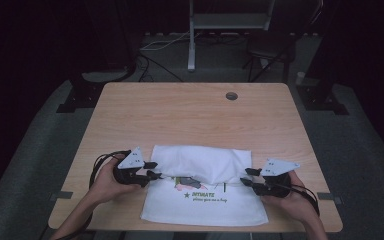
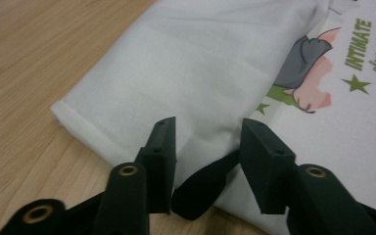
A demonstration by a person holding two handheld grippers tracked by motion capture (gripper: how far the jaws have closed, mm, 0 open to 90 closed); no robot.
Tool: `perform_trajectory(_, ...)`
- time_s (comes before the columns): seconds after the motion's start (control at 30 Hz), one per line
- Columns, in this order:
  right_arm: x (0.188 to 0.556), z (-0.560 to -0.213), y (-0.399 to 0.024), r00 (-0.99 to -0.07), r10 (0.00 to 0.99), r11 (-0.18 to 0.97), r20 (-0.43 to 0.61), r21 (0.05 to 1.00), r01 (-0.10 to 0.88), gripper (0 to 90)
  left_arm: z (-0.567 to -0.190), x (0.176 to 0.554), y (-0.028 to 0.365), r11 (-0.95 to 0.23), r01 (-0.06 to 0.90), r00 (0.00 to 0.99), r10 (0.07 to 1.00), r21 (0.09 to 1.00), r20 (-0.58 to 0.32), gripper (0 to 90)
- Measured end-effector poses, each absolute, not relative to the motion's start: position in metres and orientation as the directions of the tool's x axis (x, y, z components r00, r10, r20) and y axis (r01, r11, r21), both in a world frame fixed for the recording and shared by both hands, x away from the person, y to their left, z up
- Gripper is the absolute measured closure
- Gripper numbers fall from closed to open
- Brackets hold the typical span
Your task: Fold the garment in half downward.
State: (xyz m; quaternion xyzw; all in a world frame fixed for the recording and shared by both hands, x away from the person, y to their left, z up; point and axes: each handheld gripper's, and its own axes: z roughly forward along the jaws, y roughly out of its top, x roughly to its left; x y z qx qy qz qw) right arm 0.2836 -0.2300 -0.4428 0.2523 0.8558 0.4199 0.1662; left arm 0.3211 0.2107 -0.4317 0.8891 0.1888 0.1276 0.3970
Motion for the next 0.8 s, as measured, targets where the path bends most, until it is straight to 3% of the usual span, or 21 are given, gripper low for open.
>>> perform_trajectory(0.03,0.284,-0.444,-0.230,-0.820,0.569,0.520,-0.067,0.802,0.295,67.0,-0.432,0.323,0.209,-0.618,0.246,0.896,0.440,0.747,0.068,69.9)
perform_trajectory(0.17,0.284,-0.444,-0.229,-0.829,0.556,0.530,-0.057,0.793,0.300,77.6,-0.432,0.325,0.206,-0.619,0.258,0.897,0.438,0.742,0.053,84.3)
perform_trajectory(0.33,0.284,-0.443,-0.231,-0.832,0.554,0.527,-0.036,0.789,0.316,83.1,-0.430,0.323,0.206,-0.616,0.276,0.892,0.450,0.738,0.042,86.4)
perform_trajectory(0.8,0.269,-0.426,-0.244,-0.849,0.529,0.466,-0.010,0.840,0.280,83.5,-0.411,0.295,0.215,-0.588,0.223,0.915,0.402,0.777,0.041,86.5)
